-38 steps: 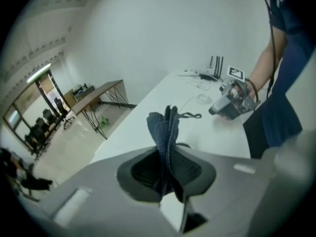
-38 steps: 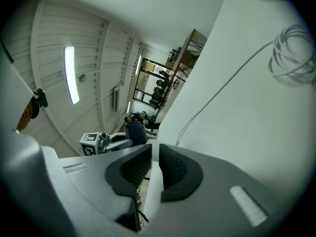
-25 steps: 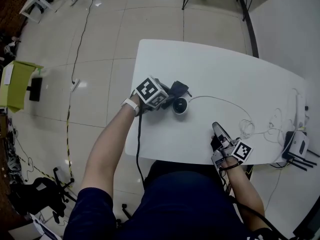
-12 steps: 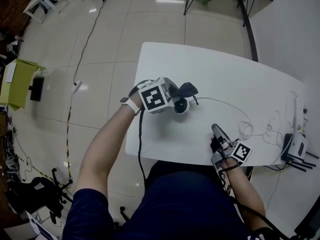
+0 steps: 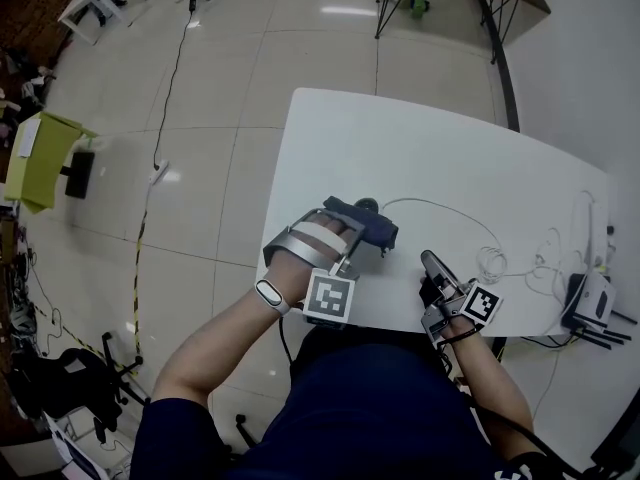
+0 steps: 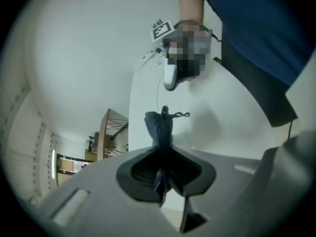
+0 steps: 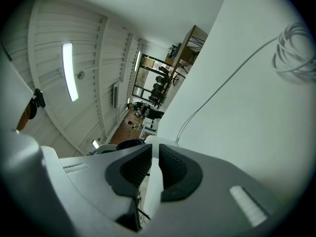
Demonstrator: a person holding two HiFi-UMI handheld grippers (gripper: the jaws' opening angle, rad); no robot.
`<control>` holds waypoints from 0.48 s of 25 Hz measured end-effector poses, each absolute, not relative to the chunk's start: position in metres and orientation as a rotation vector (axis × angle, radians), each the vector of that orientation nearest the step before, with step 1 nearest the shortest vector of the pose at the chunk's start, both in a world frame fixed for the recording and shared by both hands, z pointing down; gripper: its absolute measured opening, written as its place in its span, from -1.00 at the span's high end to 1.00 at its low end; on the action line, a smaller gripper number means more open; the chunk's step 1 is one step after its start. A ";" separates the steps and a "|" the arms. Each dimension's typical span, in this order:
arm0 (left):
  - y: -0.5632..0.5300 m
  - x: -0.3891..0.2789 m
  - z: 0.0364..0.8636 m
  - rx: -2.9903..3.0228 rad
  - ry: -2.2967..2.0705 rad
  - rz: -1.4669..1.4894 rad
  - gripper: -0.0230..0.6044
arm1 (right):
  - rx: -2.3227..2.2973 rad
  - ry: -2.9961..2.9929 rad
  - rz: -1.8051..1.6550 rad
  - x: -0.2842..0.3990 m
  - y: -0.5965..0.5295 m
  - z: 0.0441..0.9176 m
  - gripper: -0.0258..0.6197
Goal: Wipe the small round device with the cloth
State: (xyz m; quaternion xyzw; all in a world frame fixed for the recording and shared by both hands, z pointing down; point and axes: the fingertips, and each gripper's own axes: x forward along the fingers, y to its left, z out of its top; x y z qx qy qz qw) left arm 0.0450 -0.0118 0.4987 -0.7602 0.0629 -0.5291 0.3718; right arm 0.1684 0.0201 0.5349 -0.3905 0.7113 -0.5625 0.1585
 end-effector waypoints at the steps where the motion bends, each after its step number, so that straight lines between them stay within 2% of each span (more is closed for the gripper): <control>1: -0.008 0.044 0.503 -1.921 0.178 -1.341 0.73 | -1.113 2.039 -1.610 0.168 0.020 0.535 0.77; 7: -0.007 0.027 0.525 -1.852 0.270 -1.338 0.73 | -1.111 2.050 -1.636 0.165 0.021 0.539 0.77; 12: 0.021 0.020 0.562 -2.034 0.178 -1.439 0.73 | -1.106 2.060 -1.648 0.163 0.021 0.540 0.77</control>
